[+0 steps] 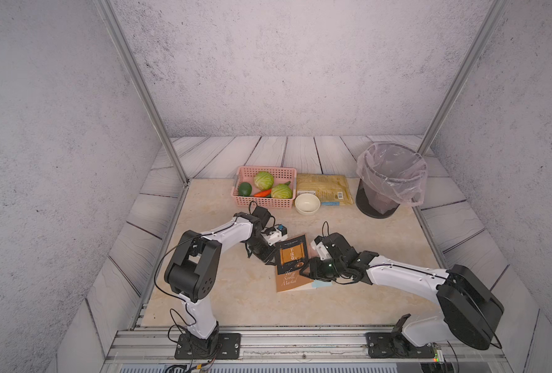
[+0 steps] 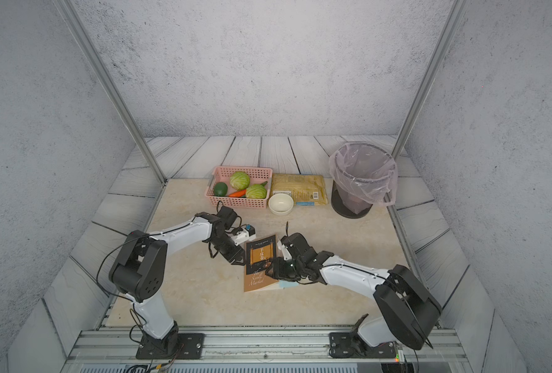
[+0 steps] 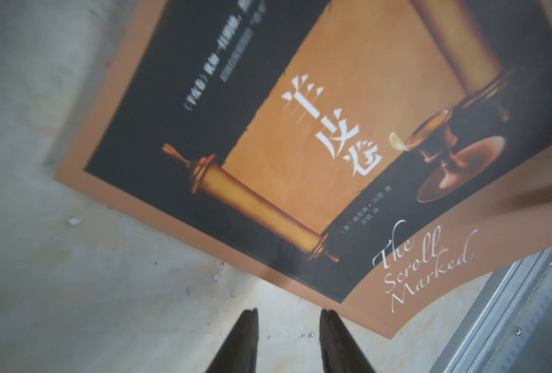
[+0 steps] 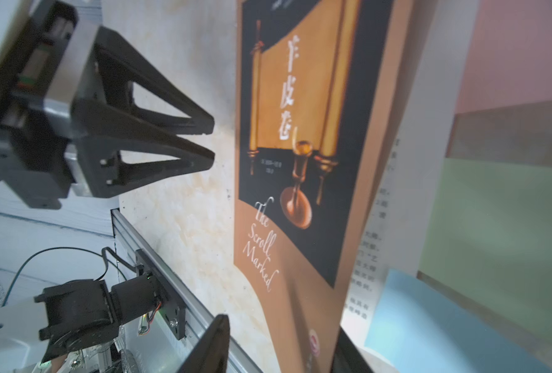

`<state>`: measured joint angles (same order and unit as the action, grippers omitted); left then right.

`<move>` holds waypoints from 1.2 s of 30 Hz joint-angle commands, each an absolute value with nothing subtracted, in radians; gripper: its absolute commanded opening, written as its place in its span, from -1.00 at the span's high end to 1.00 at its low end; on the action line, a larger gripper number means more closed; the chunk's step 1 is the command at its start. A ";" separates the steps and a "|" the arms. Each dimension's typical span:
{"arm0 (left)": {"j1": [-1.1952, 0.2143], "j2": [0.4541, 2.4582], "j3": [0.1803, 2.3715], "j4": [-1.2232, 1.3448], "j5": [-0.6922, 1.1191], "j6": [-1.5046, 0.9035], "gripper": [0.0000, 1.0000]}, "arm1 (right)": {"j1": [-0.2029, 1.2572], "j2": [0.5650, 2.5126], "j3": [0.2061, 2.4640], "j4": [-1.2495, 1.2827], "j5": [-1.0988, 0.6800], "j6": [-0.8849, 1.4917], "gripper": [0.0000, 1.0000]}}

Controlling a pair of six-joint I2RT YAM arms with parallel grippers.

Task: Peel off the used sticky note
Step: Open the book at the center of the board.

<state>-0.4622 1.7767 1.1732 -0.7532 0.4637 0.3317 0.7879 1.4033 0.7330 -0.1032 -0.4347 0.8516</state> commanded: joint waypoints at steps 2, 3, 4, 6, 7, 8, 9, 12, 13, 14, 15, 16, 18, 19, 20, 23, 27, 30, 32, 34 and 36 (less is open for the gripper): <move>-0.455 1.704 1.184 -0.784 0.444 0.330 0.20 | 0.809 1.391 0.773 -0.111 -0.463 0.806 -0.05; -0.451 1.693 1.186 -0.786 0.443 0.330 0.19 | 0.814 1.396 0.776 -0.106 -0.468 0.804 -0.08; -0.446 1.685 1.187 -0.789 0.441 0.329 0.17 | 0.819 1.404 0.780 -0.105 -0.471 0.802 -0.09; -0.433 1.664 1.188 -0.790 0.440 0.321 0.11 | 0.832 1.425 0.790 -0.101 -0.467 0.796 -0.11; -0.428 1.655 1.191 -0.787 0.438 0.313 0.09 | 0.837 1.435 0.796 -0.103 -0.462 0.793 -0.12; -0.421 1.646 1.194 -0.786 0.435 0.300 0.08 | 0.843 1.447 0.804 -0.106 -0.455 0.791 -0.11; -0.417 1.640 1.198 -0.784 0.434 0.287 0.08 | 0.849 1.459 0.811 -0.114 -0.445 0.788 -0.11; -0.411 1.623 1.214 -0.788 0.455 0.239 0.06 | 0.865 1.486 0.838 -0.139 -0.415 0.774 -0.11; -0.411 1.619 1.217 -0.788 0.473 0.221 0.05 | 0.874 1.492 0.849 -0.154 -0.400 0.767 -0.08; -0.411 1.615 1.223 -0.787 0.492 0.200 0.05 | 0.883 1.498 0.860 -0.174 -0.383 0.758 -0.06; -0.411 1.612 1.229 -0.784 0.509 0.177 0.05 | 0.891 1.502 0.873 -0.189 -0.365 0.751 -0.03; -0.412 1.612 1.235 -0.781 0.527 0.155 0.05 | 0.899 1.508 0.886 -0.207 -0.350 0.743 0.07; -0.413 1.613 1.247 -0.773 0.551 0.111 0.07 | 0.909 1.512 0.905 -0.238 -0.318 0.733 0.23; -0.413 1.615 1.253 -0.763 0.551 0.088 0.07 | 0.916 1.510 0.916 -0.252 -0.302 0.730 0.25; -0.413 1.616 1.256 -0.758 0.553 0.078 0.08 | 0.921 1.506 0.923 -0.265 -0.287 0.728 0.26; -0.414 1.617 1.264 -0.745 0.568 0.081 0.10 | 0.939 1.472 0.935 -0.304 -0.231 0.730 0.32; -0.414 1.616 1.277 -0.746 0.584 0.094 0.10 | 0.941 1.409 0.927 -0.345 -0.158 0.749 0.35; -0.414 1.620 1.287 -0.748 0.591 0.092 0.11 | 0.940 1.401 0.921 -0.361 -0.138 0.760 0.48; -0.416 1.627 1.291 -0.746 0.600 0.077 0.12 | 0.940 1.408 0.917 -0.359 -0.141 0.771 0.68; -0.419 1.634 1.295 -0.743 0.613 0.055 0.12 | 0.941 1.410 0.908 -0.343 -0.145 0.783 0.86; -0.425 1.642 1.304 -0.746 0.632 0.033 0.12 | 0.941 1.413 0.907 -0.331 -0.149 0.785 0.97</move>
